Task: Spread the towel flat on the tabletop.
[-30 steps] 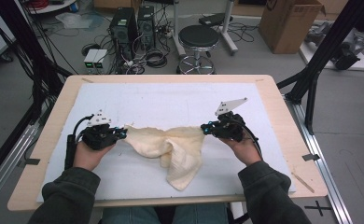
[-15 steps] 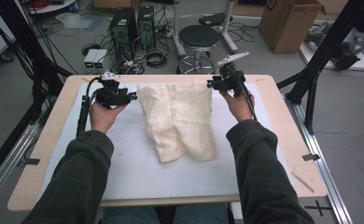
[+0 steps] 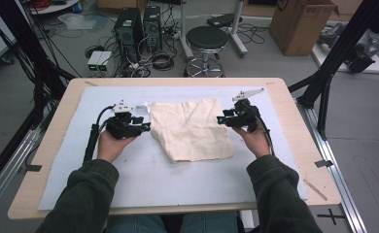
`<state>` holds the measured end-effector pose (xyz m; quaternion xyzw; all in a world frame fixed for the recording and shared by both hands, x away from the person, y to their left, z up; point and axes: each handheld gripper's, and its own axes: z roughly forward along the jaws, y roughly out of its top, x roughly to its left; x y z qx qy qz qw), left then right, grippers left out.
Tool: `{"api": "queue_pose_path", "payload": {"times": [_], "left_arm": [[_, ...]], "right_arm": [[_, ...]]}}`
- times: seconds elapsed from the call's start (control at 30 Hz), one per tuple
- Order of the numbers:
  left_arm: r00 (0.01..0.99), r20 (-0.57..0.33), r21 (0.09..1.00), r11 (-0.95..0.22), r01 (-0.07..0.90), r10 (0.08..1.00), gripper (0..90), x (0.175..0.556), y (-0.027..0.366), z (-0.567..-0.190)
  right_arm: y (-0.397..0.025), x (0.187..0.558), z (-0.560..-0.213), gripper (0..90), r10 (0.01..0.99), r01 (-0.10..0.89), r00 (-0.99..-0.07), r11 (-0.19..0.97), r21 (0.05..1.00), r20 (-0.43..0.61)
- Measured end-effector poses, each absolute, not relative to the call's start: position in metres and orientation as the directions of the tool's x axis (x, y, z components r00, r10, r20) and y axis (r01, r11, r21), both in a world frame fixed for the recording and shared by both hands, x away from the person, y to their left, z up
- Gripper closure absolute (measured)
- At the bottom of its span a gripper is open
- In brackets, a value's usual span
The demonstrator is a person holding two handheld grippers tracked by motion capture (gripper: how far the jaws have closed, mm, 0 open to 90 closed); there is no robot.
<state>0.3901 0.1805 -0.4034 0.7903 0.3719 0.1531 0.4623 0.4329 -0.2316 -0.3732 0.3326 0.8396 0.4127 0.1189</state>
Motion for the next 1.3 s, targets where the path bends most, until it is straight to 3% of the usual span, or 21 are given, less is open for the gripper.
{"api": "queue_pose_path", "payload": {"times": [0.17,0.27,0.63,0.87,0.97,1.17,1.23,1.3], "left_arm": [[0.728,-0.113,0.851,-0.312,0.422,0.676,55.1,0.364,0.168,-0.413],[0.75,-0.129,0.858,-0.306,0.413,0.649,54.5,0.351,0.161,-0.416],[0.808,-0.154,0.83,-0.368,0.418,0.569,48.0,0.327,0.125,-0.434],[0.797,-0.138,0.799,-0.41,0.44,0.588,44.9,0.329,0.105,-0.441],[0.791,-0.107,0.786,-0.435,0.439,0.603,51.7,0.33,0.101,-0.443],[0.791,-0.06,0.773,-0.473,0.422,0.608,83.2,0.335,0.105,-0.44],[0.796,-0.037,0.766,-0.495,0.411,0.604,84.5,0.336,0.108,-0.435],[0.802,-0.032,0.771,-0.496,0.4,0.597,84.5,0.336,0.114,-0.427]], "right_arm": [[-0.234,0.416,-0.382,47.6,0.618,0.492,-0.774,0.453,0.743,0.135],[-0.232,0.402,-0.383,48.9,0.596,0.44,-0.798,0.465,0.768,0.096],[-0.236,0.373,-0.415,49.5,0.554,0.44,-0.825,0.504,0.744,0.112],[-0.236,0.371,-0.436,55.1,0.537,0.458,-0.835,0.563,0.688,0.117],[-0.237,0.37,-0.437,61.1,0.541,0.453,-0.835,0.564,0.69,0.105],[-0.237,0.371,-0.437,81.8,0.555,0.438,-0.83,0.583,0.685,0.058],[-0.237,0.373,-0.437,88.2,0.542,0.434,-0.838,0.581,0.688,0.071],[-0.236,0.372,-0.436,88.7,0.536,0.432,-0.842,0.592,0.681,0.068]]}}
